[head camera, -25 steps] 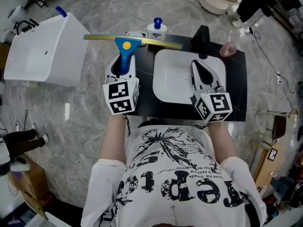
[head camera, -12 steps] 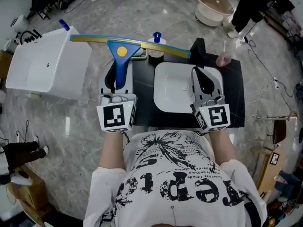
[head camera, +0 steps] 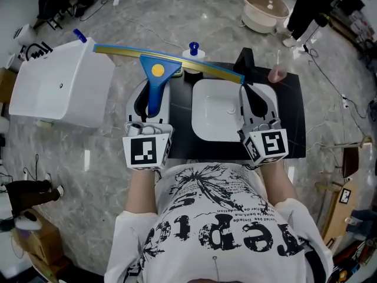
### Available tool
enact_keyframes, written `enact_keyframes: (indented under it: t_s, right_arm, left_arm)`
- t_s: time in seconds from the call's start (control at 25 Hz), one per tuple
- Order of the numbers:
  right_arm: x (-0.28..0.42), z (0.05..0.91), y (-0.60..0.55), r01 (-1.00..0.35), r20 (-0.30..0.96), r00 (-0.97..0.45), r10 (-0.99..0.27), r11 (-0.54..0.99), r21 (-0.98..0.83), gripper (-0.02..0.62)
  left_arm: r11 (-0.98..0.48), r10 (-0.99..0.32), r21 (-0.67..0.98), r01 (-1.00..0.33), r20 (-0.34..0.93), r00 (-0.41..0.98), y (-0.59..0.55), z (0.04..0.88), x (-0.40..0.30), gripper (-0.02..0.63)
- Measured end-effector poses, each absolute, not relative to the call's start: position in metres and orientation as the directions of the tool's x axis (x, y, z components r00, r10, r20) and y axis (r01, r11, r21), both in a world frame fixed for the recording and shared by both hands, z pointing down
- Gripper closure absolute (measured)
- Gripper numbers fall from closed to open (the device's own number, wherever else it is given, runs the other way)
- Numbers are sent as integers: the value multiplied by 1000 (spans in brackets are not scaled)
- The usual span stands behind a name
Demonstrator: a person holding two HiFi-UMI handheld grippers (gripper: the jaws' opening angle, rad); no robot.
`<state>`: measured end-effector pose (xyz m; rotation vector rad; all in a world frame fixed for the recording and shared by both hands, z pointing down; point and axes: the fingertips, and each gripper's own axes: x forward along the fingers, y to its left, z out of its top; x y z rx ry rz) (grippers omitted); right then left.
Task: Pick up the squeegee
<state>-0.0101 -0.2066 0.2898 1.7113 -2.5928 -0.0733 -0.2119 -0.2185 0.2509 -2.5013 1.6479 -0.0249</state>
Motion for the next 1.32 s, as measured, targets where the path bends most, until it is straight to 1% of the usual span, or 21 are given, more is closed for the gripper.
enact_keyframes:
  t_s: [0.12, 0.44, 0.76, 1.32]
  right_arm:
    - [-10, 290, -206, -914, 6, -401, -916, 400, 71, 583]
    - [-16, 299, -206, -904, 31, -417, -908, 418, 90, 584]
    - [-18, 307, -210, -916, 49, -391, -919, 394, 80, 583]
    - [-38, 317, -223, -916, 68, -386, -920, 391, 85, 583]
  left_arm:
    - [-383, -916, -104, -918, -83, 392, -218, 252, -210, 468]
    - [-395, -914, -82, -915, -62, 400, -223, 263, -214, 468]
    - [-395, -915, -83, -915, -48, 400, -228, 272, -217, 467]
    - [-379, -924, -48, -924, -42, 381, -241, 280, -237, 468]
